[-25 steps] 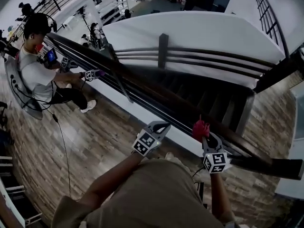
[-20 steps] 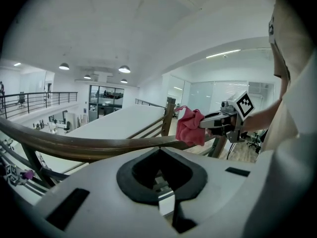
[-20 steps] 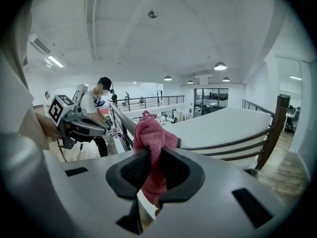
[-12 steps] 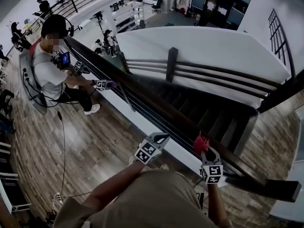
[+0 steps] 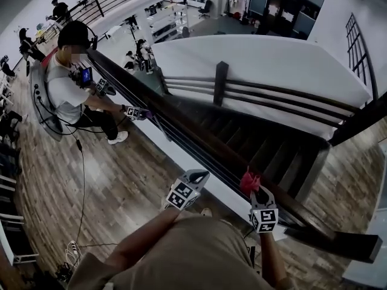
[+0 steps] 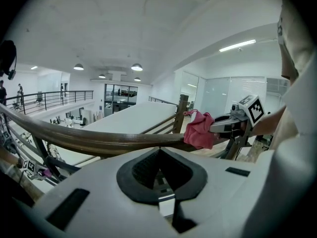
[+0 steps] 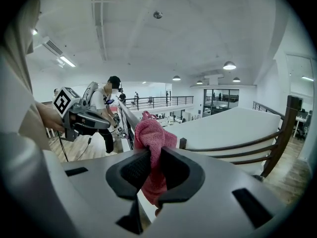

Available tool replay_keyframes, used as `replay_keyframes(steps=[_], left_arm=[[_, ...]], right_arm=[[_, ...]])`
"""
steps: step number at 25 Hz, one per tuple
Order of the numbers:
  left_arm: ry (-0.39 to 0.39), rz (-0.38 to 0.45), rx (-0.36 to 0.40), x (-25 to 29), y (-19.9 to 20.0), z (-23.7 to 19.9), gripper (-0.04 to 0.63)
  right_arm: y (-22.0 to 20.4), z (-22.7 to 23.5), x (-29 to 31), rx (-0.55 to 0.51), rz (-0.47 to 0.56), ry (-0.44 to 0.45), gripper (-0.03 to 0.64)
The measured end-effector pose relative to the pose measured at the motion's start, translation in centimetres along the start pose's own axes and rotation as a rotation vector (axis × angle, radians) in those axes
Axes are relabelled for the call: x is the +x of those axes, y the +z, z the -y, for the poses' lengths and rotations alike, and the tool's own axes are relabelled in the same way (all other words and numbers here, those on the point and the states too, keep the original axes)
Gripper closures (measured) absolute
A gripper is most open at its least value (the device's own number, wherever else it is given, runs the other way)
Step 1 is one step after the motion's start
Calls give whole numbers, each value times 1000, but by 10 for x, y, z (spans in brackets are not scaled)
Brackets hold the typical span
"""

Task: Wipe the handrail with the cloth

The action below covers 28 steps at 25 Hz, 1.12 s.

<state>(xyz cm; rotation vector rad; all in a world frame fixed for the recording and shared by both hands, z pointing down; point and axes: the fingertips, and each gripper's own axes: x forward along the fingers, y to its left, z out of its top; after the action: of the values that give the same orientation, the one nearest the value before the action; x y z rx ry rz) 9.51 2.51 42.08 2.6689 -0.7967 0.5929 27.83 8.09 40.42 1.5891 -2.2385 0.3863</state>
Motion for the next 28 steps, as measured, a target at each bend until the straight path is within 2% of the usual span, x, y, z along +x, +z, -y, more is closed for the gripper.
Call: replay_keyframes(steps=[13, 28], left_arm=[[-4, -12, 14, 6, -5, 23, 578], [-8, -23, 22, 1, -9, 26, 578]], right_arm=[[-16, 4, -16, 8, 9, 1, 557], [-22, 7, -21, 25, 4, -22, 557]])
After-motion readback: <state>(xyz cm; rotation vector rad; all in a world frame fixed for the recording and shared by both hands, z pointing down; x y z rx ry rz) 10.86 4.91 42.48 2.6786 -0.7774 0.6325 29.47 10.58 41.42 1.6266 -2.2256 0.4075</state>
